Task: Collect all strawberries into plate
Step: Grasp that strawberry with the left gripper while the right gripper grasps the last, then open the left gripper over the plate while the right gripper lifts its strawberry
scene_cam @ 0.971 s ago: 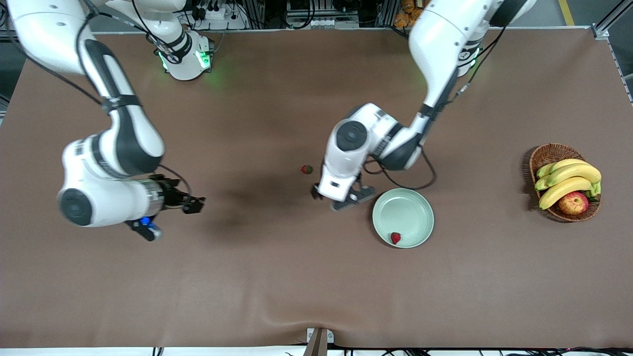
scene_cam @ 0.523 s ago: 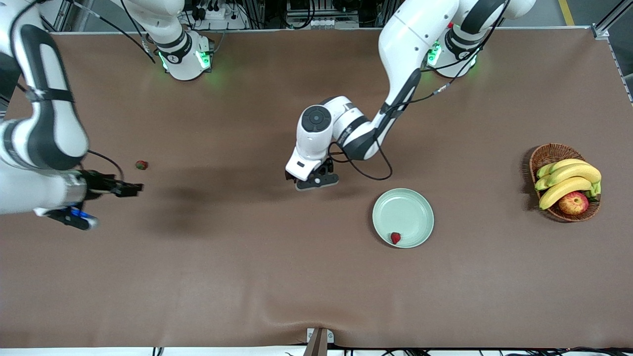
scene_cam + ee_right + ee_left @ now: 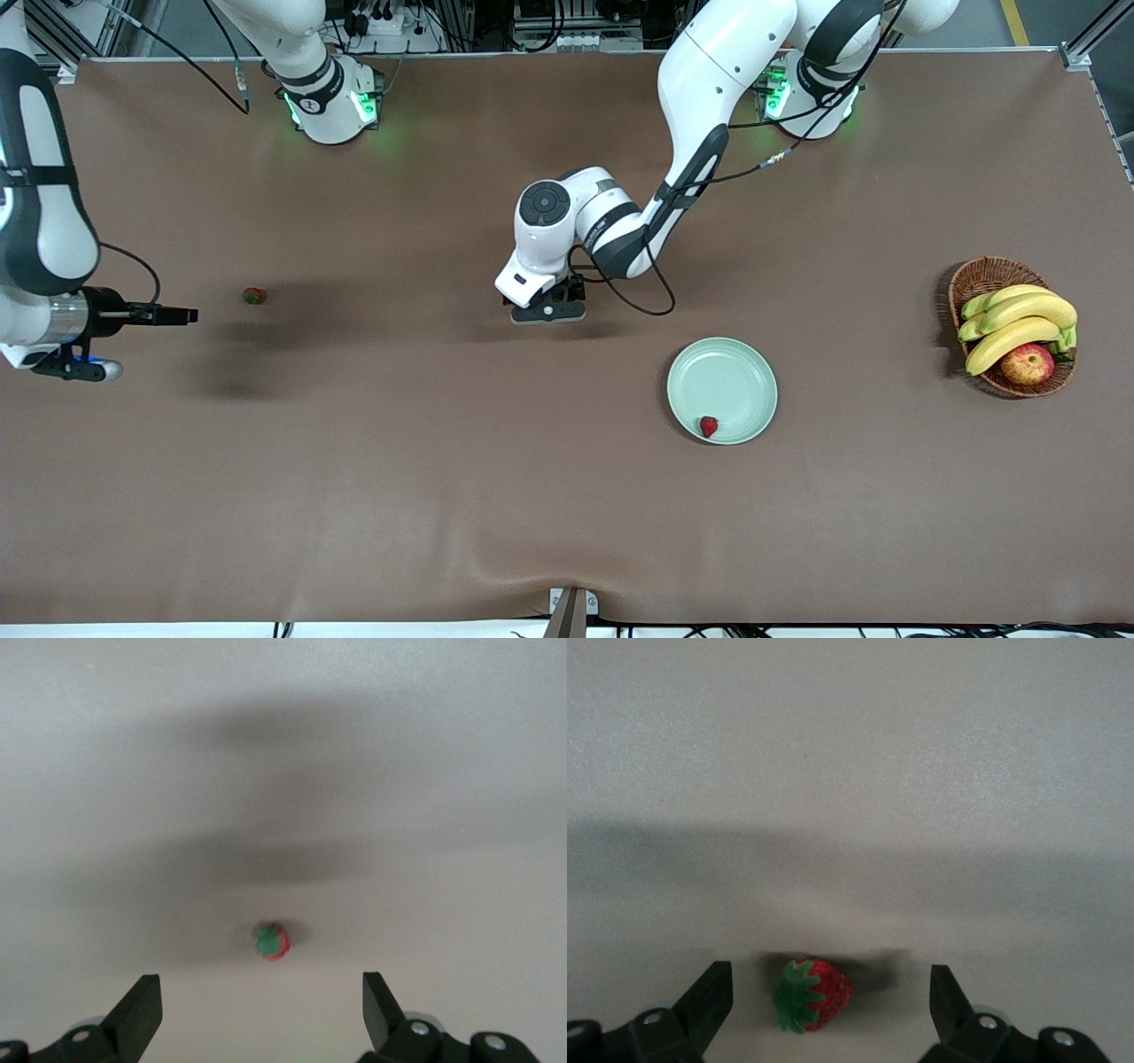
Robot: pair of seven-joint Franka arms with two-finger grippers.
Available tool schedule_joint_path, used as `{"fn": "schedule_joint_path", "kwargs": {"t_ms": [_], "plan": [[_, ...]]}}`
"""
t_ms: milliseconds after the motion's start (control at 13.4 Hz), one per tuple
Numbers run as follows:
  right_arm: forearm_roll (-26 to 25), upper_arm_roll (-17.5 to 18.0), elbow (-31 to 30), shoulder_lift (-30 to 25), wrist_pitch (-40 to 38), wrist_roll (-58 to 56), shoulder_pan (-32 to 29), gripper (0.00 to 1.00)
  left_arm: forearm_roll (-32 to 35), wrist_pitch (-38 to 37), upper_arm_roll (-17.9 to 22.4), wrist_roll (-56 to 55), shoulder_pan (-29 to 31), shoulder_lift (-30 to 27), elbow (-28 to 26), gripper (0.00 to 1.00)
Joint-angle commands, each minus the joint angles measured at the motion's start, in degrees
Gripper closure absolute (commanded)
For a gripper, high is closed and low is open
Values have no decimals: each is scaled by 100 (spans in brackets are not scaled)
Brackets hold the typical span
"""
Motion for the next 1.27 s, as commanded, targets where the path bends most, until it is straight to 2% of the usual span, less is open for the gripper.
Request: {"fn": "schedule_joint_path", "kwargs": {"t_ms": [0, 224, 373, 448, 523, 672, 971, 1195], "plan": [[-71, 107, -1486, -628, 1227, -81, -95, 0, 139, -16, 57, 66, -68, 58, 105, 11], [-80, 98, -1963, -593, 1898, -90, -104, 0, 139, -42, 57, 57, -68, 58, 97, 26], [-89, 98, -2007, -575, 1890, -142, -112, 0, 139, -68, 57, 57, -77, 58, 79, 47], [-89, 98, -2112, -584, 1899, -291, -121, 1, 139, -86, 48, 48, -94, 58, 62, 54], [-97, 98, -2191, -584, 1933, -344, -156, 7, 131, -121, 48, 48, -112, 58, 18, 66], [-263, 98, -2218, -540, 2056, -380, -252, 16, 139, -235, 48, 57, -103, 23, -9, 96], [-308, 98, -2438, -365, 2521, -380, -297, 23, 78, -524, 48, 13, 124, -266, 18, 98], [-308, 98, -2464, -268, 2549, -336, -297, 30, 25, -1121, 48, -31, 1027, -925, 9, 98]]}}
